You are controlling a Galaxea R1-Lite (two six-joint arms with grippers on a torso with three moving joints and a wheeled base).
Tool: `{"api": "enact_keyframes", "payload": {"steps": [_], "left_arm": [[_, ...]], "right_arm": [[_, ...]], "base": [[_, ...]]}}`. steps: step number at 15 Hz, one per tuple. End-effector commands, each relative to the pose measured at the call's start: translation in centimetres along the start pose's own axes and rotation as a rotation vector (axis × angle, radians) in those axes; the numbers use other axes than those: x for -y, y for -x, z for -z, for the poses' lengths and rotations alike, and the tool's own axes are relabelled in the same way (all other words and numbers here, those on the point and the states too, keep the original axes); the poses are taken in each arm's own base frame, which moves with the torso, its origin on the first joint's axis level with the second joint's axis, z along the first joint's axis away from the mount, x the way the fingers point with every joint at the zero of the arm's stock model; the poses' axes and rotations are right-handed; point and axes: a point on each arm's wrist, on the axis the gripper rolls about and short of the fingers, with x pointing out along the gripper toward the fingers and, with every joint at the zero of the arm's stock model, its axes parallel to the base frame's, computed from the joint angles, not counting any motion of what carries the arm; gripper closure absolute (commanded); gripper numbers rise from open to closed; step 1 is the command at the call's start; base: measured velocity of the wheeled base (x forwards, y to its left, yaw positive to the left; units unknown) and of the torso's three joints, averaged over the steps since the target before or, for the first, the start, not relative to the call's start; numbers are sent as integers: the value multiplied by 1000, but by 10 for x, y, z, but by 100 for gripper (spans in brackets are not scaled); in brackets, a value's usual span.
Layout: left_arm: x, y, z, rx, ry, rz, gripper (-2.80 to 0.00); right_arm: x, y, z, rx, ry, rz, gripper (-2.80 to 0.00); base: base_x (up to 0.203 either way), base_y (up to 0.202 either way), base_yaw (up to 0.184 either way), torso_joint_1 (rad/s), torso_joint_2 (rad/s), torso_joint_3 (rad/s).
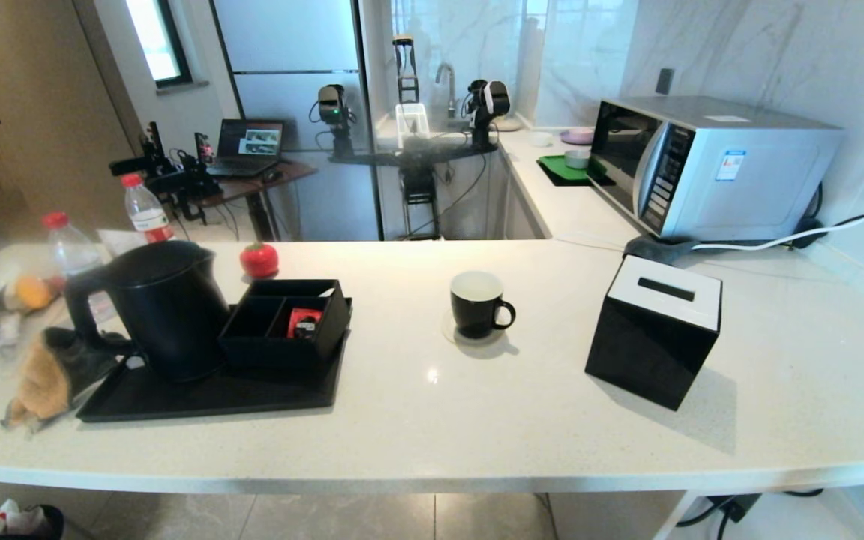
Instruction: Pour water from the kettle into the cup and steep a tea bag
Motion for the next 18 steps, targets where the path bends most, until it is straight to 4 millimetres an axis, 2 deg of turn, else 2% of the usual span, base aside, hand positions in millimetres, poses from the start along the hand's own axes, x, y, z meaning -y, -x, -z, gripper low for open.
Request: {"api": "enact_keyframes", "payload": {"steps": [1, 2, 6, 18], "left_arm": [[0, 0, 0, 0, 1, 0, 0], [0, 0, 0, 0, 0, 0, 0], [0, 0, 0, 0, -1, 0, 0], [0, 0, 0, 0, 0, 0, 0]], "right_arm": [[-1, 16, 20, 44, 11, -4, 0], [-1, 20, 28, 21, 17, 0, 0], [-2, 31, 36, 148, 15, 13, 0], [-2, 31, 36, 149, 22, 16, 0]], "base": [[0, 0, 0, 0, 0, 0], [0, 0, 0, 0, 0, 0], [0, 0, 0, 0, 0, 0], [0, 0, 0, 0, 0, 0]]}}
